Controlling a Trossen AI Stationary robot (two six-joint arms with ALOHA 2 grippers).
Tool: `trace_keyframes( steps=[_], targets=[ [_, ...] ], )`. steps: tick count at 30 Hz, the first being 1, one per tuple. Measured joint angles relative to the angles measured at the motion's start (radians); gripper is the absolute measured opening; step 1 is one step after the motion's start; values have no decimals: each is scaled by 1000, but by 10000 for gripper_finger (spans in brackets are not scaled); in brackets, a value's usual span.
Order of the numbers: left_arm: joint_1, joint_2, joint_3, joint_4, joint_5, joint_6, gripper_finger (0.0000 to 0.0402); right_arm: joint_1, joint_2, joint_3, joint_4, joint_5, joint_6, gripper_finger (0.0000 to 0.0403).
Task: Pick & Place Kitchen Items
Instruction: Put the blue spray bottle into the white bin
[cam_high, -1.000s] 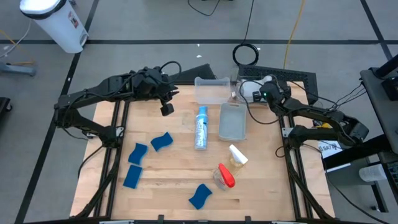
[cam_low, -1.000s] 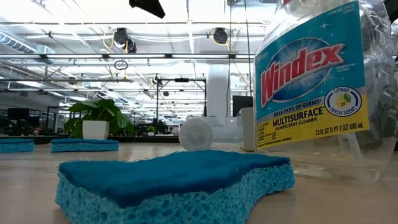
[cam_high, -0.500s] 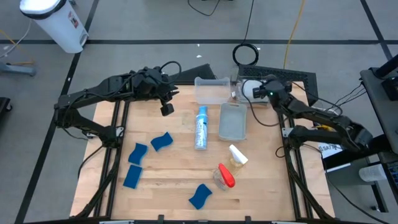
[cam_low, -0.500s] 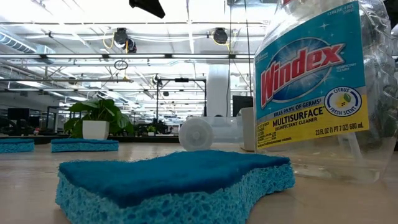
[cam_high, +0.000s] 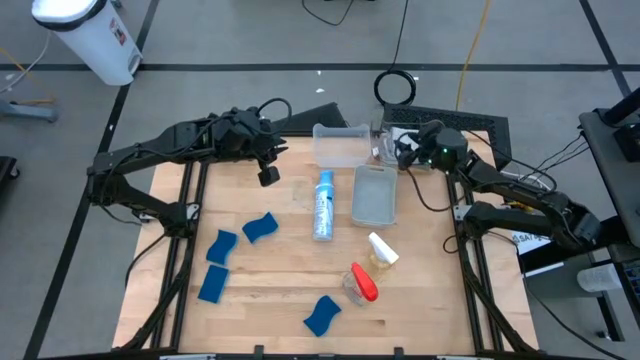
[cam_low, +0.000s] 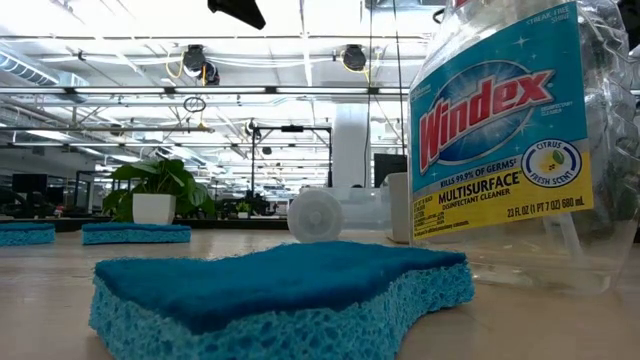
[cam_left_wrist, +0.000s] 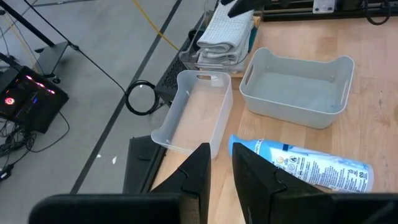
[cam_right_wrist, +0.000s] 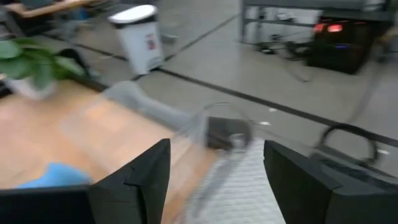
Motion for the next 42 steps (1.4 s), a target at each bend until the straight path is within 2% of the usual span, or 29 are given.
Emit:
trace_keyframes(
  steps=[9, 13, 25, 42],
  targets=[
    [0, 0, 0, 0, 0, 0, 67, 1, 0, 0, 0, -271, 8, 205],
    [0, 0, 0, 0, 0, 0, 67, 34, 0, 0, 1, -333, 25, 199],
    [0, 0, 0, 0, 0, 0, 67, 178, 0, 0, 16, -334, -50, 185],
    [0, 0, 0, 0, 0, 0, 67, 191, 0, 0, 16, -336, -56, 181]
  ],
)
